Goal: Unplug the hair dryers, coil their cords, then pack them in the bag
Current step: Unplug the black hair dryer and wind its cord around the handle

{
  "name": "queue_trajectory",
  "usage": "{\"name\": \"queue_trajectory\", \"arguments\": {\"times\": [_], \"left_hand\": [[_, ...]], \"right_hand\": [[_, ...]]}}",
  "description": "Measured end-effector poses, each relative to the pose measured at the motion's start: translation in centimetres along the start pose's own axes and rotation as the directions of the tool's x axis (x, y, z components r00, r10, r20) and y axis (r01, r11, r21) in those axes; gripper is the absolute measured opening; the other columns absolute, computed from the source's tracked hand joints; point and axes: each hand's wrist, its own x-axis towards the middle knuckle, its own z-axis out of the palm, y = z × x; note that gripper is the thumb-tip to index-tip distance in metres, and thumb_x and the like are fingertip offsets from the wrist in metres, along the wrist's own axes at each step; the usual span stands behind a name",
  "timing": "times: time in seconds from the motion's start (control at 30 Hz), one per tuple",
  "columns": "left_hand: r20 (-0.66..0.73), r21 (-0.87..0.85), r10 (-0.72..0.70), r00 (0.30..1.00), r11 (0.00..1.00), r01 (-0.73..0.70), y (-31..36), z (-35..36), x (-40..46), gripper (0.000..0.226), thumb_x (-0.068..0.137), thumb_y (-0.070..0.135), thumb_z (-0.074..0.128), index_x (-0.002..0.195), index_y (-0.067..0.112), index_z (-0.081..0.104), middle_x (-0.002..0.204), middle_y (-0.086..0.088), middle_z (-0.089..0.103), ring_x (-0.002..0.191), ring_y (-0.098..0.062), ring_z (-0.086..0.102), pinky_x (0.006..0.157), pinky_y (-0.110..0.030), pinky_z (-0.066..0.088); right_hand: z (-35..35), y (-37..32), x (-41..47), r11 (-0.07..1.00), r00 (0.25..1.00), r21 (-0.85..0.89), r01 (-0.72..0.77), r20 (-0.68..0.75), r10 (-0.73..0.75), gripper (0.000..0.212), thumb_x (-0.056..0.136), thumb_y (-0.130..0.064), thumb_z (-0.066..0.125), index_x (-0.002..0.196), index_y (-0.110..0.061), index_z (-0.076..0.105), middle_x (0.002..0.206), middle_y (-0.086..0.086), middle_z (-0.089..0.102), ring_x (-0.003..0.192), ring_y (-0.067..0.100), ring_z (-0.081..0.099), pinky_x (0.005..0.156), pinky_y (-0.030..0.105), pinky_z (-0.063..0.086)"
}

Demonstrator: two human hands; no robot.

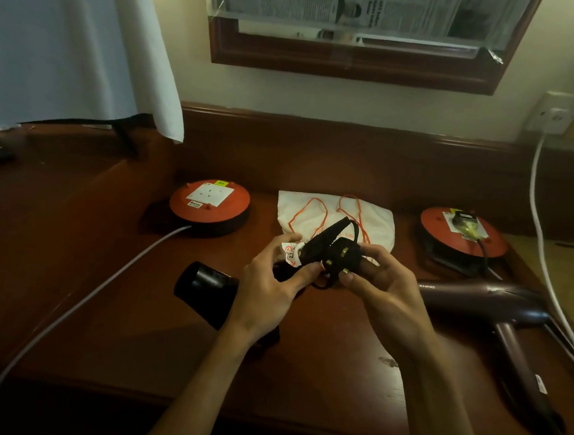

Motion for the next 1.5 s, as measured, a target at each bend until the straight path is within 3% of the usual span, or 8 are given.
{"name": "queue_trajectory", "arguments": {"times": [0.37,0.53,0.67,0.77,1.0,1.2,1.37,1.5], "left_hand": [[0.115,-0.098,-0.019,0.993,0.995,0.031,0.2,-0.7,0.1,0.037,0.093,0.047,0.070,0.124,0.028,0.068,0.114,0.002,0.074,0.107,-0.017,0.071,0.088,-0.040,0.061],[0.249,-0.123,-0.018,0.968,0.991,0.050,0.5,-1.2,0.9,0.039,0.096,0.048,0.062,0.128,0.026,0.066,0.106,0.004,0.074,0.097,-0.015,0.073,0.075,-0.026,0.054],[0.352,0.070,-0.122,0.928,0.992,0.104,-0.5,-1.0,1.1,0.043,0.089,0.077,0.051,0.106,0.041,0.067,0.095,0.013,0.071,0.094,-0.013,0.068,0.082,-0.035,0.052],[0.345,0.245,-0.157,0.925,0.967,0.072,-1.9,-0.5,0.4,0.045,0.095,0.071,0.049,0.093,0.029,0.066,0.088,0.010,0.069,0.085,-0.012,0.066,0.080,-0.045,0.052],[0.439,0.451,-0.263,0.859,0.891,0.043,-1.8,-0.1,0.4,0.072,0.080,0.075,0.067,0.136,0.029,0.058,0.136,0.009,0.063,0.126,-0.009,0.057,0.104,-0.034,0.048],[0.546,0.618,-0.348,0.762,0.782,-0.085,-1.1,1.1,0.7,0.062,0.080,0.051,0.082,0.132,0.030,0.056,0.131,0.004,0.060,0.114,-0.013,0.060,0.096,-0.038,0.056],[0.597,0.739,-0.413,0.688,0.617,-0.270,0.5,1.3,0.6,0.066,0.086,0.051,0.077,0.140,0.027,0.048,0.131,0.000,0.056,0.115,-0.020,0.057,0.098,-0.040,0.052],[0.505,0.832,-0.301,0.809,0.419,-0.363,1.3,-0.3,-0.7,0.078,0.091,0.061,0.064,0.153,0.022,0.037,0.150,-0.002,0.051,0.139,-0.024,0.044,0.118,-0.043,0.027]], "right_hand": [[-1.2,-0.2,1.4,0.993,0.969,0.114,0.023,0.244,-0.050,0.043,0.086,0.007,0.063,0.127,0.012,0.055,0.129,0.026,0.063,0.126,0.037,0.059,0.097,0.042,0.054],[-1.9,-1.5,2.4,0.990,0.989,-0.111,0.088,0.124,-0.075,0.033,0.082,-0.002,0.072,0.110,-0.002,0.055,0.105,0.024,0.071,0.101,0.037,0.071,0.085,0.047,0.061],[-1.1,-0.1,2.4,0.906,0.987,-0.397,0.147,0.005,-0.158,0.013,0.090,-0.011,0.071,0.101,-0.009,0.065,0.090,0.011,0.071,0.082,0.024,0.072,0.069,0.035,0.061],[-1.8,1.5,2.0,0.874,0.999,-0.485,-0.009,-0.049,-0.017,0.007,0.092,-0.015,0.069,0.092,-0.008,0.067,0.082,0.009,0.073,0.075,0.024,0.073,0.067,0.035,0.061],[-3.5,3.8,0.4,0.920,0.962,-0.283,-0.270,-0.112,0.247,0.023,0.092,-0.016,0.072,0.106,-0.002,0.060,0.094,0.021,0.074,0.090,0.040,0.072,0.082,0.059,0.059],[-5.2,4.4,-0.1,0.839,0.964,-0.490,-0.238,-0.014,0.265,0.086,0.076,-0.028,0.088,0.144,-0.041,0.036,0.129,-0.016,0.053,0.113,0.009,0.061,0.092,0.031,0.055],[-4.8,5.8,-0.2,0.764,0.974,-0.634,-0.116,0.078,0.212,0.041,0.080,-0.030,0.084,0.117,-0.027,0.065,0.111,-0.011,0.065,0.102,0.007,0.064,0.087,0.029,0.057],[-4.4,6.3,-0.1,0.664,0.981,-0.744,-0.072,0.068,0.182,0.023,0.083,-0.038,0.080,0.094,-0.029,0.062,0.100,-0.010,0.062,0.089,0.005,0.062,0.070,0.018,0.049]]}}
